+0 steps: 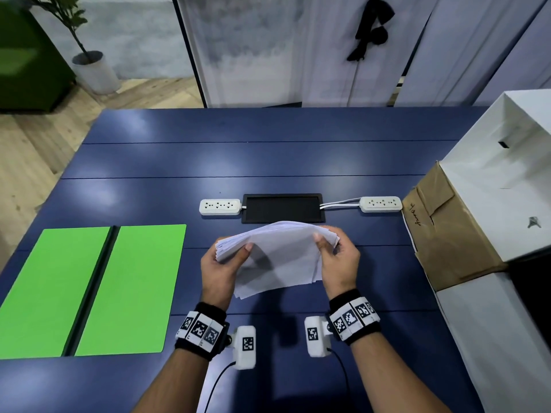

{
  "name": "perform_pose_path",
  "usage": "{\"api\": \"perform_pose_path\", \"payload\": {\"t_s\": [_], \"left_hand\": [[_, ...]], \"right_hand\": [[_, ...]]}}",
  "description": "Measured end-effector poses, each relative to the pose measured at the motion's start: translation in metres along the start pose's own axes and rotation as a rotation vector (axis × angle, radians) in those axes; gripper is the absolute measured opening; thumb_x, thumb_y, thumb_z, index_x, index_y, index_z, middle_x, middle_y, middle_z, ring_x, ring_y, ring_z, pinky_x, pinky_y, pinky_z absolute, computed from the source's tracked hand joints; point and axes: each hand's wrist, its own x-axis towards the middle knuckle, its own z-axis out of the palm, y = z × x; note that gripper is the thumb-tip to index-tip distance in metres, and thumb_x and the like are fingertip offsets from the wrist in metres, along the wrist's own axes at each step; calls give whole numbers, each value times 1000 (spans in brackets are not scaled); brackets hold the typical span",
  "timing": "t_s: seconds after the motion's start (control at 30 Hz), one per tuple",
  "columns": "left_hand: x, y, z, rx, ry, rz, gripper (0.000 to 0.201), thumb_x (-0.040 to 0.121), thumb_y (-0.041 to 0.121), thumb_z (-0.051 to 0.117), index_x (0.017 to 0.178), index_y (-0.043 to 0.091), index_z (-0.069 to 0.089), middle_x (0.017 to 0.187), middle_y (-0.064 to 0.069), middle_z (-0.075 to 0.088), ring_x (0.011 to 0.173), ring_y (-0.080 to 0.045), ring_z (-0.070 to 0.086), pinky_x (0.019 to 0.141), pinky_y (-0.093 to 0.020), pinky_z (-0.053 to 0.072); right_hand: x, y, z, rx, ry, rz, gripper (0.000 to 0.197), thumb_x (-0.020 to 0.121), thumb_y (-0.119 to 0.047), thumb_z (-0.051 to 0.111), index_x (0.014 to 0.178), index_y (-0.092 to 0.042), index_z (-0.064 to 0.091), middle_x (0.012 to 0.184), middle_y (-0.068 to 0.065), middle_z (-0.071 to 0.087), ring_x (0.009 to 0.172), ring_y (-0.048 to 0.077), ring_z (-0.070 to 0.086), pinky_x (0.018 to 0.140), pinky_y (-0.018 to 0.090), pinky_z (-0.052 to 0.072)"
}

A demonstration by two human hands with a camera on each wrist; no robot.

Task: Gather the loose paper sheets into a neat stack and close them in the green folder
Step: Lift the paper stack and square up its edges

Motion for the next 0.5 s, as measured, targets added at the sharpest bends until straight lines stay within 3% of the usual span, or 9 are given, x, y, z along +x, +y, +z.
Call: {"api": "perform_pose_path", "payload": {"t_s": [0.1, 0.17, 0.23, 0.33, 0.4, 0.5], "left_hand": [[2, -4, -2, 11, -20, -68, 15, 82, -2, 78, 94, 1, 68, 84, 2, 71, 77, -14, 62, 74, -28, 52], [1, -6, -3, 13, -48, -117, 20, 80, -2, 79, 96, 3, 68, 87, 1, 71, 78, -13, 63, 75, -29, 53], [1, -1, -6, 71, -64, -95, 25, 76, 1, 83, 92, 10, 67, 83, 7, 70, 75, -10, 62, 74, -26, 51], [8, 21, -14, 255, -113, 67, 27, 74, 10, 85, 91, 13, 64, 82, 8, 69, 74, -10, 61, 72, -22, 51], [17, 40, -12, 548, -186, 236, 25, 76, 17, 84, 93, 18, 66, 88, 6, 72, 80, -13, 66, 76, -28, 53], [30, 65, 12, 1261, -298, 448, 25, 73, 31, 71, 97, 27, 67, 97, 6, 75, 92, -24, 70, 81, -36, 47]], "right_hand": [[1, 7, 2, 65, -71, 64, 30, 86, -29, 75, 114, -31, 66, 115, 3, 72, 106, 22, 67, 98, 42, 54], [3, 15, 2, 78, -137, 145, 43, 86, -28, 76, 125, -20, 61, 121, 10, 70, 110, 23, 67, 102, 43, 52], [6, 22, 1, 34, -148, 184, 44, 85, -35, 75, 121, -12, 66, 112, 6, 75, 107, 25, 71, 102, 51, 52], [9, 22, -1, 21, -153, 197, 42, 79, -45, 75, 106, -13, 72, 100, 2, 79, 97, 22, 73, 96, 55, 54], [10, 22, -1, 37, -158, 187, 45, 77, -52, 77, 103, -15, 72, 98, 0, 78, 95, 19, 73, 96, 53, 55], [10, 22, 0, 53, -170, 198, 40, 77, -55, 77, 100, -23, 72, 100, 0, 79, 96, 21, 73, 96, 51, 55]]}}
